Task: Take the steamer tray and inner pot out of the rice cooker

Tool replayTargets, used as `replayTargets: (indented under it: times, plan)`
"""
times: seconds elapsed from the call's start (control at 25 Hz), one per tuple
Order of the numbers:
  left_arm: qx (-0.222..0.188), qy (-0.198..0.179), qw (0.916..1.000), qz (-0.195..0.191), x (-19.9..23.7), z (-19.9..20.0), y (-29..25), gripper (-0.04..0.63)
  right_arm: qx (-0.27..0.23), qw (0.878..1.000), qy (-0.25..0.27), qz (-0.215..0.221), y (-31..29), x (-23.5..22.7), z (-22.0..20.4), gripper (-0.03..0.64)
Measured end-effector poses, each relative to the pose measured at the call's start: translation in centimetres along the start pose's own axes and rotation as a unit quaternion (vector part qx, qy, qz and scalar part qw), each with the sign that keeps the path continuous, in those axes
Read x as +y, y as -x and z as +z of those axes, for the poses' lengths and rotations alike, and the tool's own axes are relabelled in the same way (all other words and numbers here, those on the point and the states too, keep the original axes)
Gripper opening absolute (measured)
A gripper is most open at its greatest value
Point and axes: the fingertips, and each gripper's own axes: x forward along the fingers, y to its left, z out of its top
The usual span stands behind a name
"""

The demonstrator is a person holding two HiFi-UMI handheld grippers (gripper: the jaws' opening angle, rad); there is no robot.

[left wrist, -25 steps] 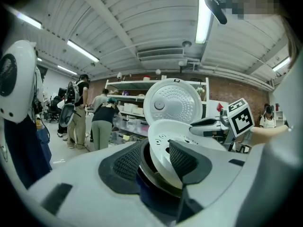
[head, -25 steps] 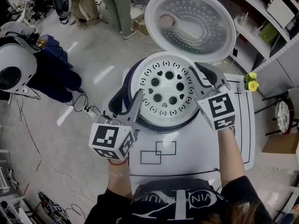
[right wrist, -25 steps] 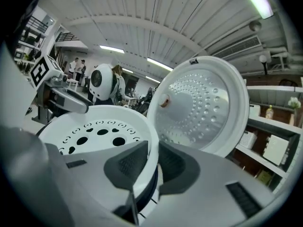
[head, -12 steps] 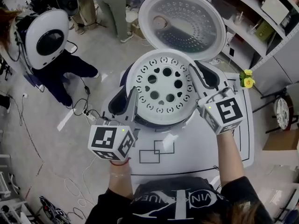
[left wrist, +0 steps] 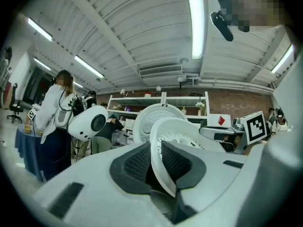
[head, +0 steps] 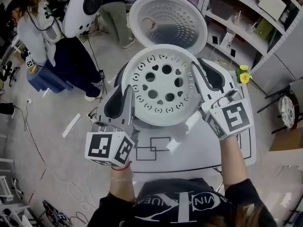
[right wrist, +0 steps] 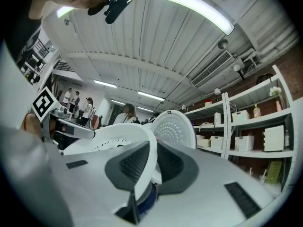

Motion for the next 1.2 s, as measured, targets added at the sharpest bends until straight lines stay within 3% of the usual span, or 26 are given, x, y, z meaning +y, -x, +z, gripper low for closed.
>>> replayTargets:
  times: [0.16, 0.36, 0.48, 0.68, 0.96, 1.2]
  plan:
    - [0.000, -0.003, 0.9999, -0.012, -6.1, -0.8, -1.0, 0.069, -0.010, 1.000, -0.013, -0.014, 4.8, -4.0, -0.3, 0.049]
    - [0.012, 0.014, 0.9987, -0.048, -6.2, -0.6, -1.2, 0.069, 0.020, 0.999, 0.004, -0.041, 6.0, -3.8, 0.0, 0.049]
    - [0.024, 0.021, 0.9968, -0.073, -9.2, -1.4, -2.4, 0.069, 0.032, 0.998, 0.004, -0.063, 8.6, -6.0, -0.6, 0.049]
    - [0.052, 0.025, 0.9927, -0.105, -17.1, -4.6, -4.5, 0.069, 0.055, 0.994, -0.020, -0.097, 15.3, -11.2, -4.2, 0.049]
    - [0.107, 0.031, 0.9820, -0.153, -21.8, -9.5, -7.0, 0.069, 0.107, 0.982, -0.055, -0.148, 20.3, -14.2, -9.9, 0.049]
    - [0.158, 0.043, 0.9714, -0.172, -24.6, -14.7, -9.3, 0.066, 0.143, 0.971, -0.084, -0.172, 23.0, -16.5, -15.5, 0.049]
